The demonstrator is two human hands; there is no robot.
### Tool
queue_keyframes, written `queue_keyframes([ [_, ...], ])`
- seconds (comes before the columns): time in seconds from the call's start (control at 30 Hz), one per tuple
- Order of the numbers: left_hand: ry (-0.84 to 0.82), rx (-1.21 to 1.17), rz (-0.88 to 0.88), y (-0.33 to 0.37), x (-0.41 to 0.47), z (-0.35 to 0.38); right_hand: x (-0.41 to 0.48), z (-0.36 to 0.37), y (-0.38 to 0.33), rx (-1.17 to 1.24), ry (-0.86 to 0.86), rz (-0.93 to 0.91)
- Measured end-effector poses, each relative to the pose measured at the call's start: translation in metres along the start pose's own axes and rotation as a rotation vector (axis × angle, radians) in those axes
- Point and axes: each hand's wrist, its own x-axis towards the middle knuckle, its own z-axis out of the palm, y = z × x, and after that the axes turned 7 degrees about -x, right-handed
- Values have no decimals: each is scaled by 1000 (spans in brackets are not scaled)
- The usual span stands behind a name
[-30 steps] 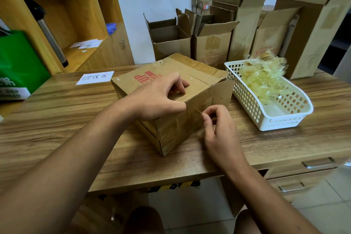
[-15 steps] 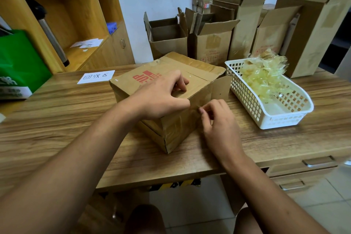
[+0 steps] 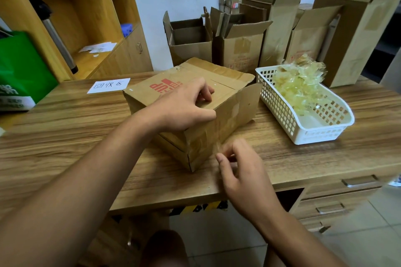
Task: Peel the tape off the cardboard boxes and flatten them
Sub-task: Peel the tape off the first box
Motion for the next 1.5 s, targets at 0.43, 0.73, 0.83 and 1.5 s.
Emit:
queue_keyframes([
  [0.43,-88,36,-5,1,-1,-5,34,-2,24,955,103,430],
  [0.73,-157,84,59,-7,-14,-12,33,-15,30,1118,27,477],
  [0.83,-134,84,60,-9,-13,-8,21,-22,24,1109,-10,453],
  [1.5,-99,138,26,3,-18,-2,13,-17,1,334,-187,122],
])
